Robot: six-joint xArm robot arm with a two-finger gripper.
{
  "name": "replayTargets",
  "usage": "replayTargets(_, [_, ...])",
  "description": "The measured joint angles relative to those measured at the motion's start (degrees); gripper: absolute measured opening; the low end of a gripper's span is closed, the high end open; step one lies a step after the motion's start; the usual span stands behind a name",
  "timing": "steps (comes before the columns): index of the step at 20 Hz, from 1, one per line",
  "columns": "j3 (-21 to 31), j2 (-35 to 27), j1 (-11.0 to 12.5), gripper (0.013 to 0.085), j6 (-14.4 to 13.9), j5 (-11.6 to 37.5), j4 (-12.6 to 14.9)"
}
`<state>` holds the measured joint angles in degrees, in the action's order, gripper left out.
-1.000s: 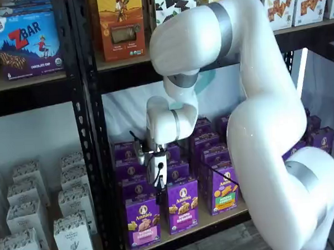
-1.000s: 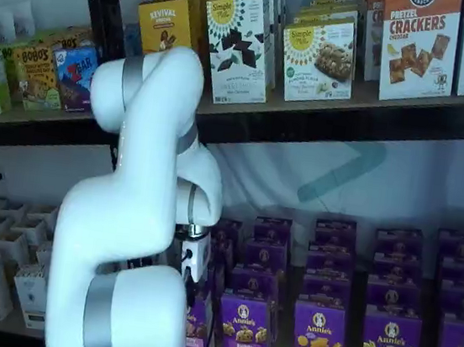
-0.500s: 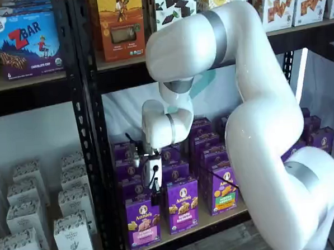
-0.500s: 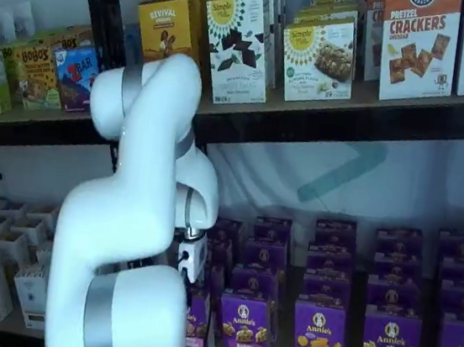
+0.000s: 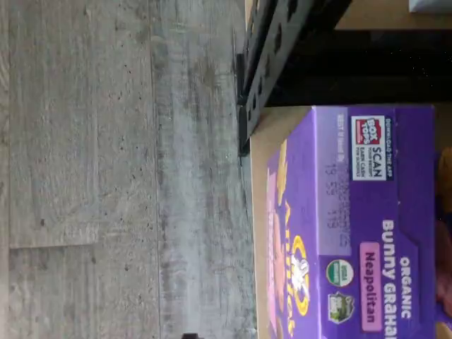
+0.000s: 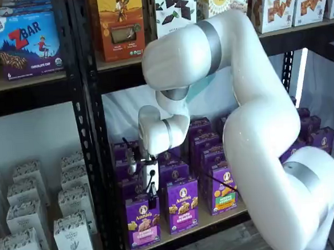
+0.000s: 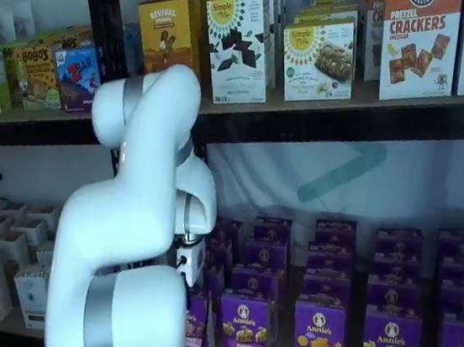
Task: Pick up the purple box with a pink patch in the middle, on the bottom shelf, the first box from the left
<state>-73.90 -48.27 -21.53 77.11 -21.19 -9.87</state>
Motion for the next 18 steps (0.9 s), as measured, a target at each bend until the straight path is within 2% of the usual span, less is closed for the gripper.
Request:
replayTargets(14, [-5.77,-5.28,0.5,0.085,-3.55,-1.52,4.41])
replayTargets(18, [-6.91,-6.42,0.3,0.085,-3.92,-2.04,4.63])
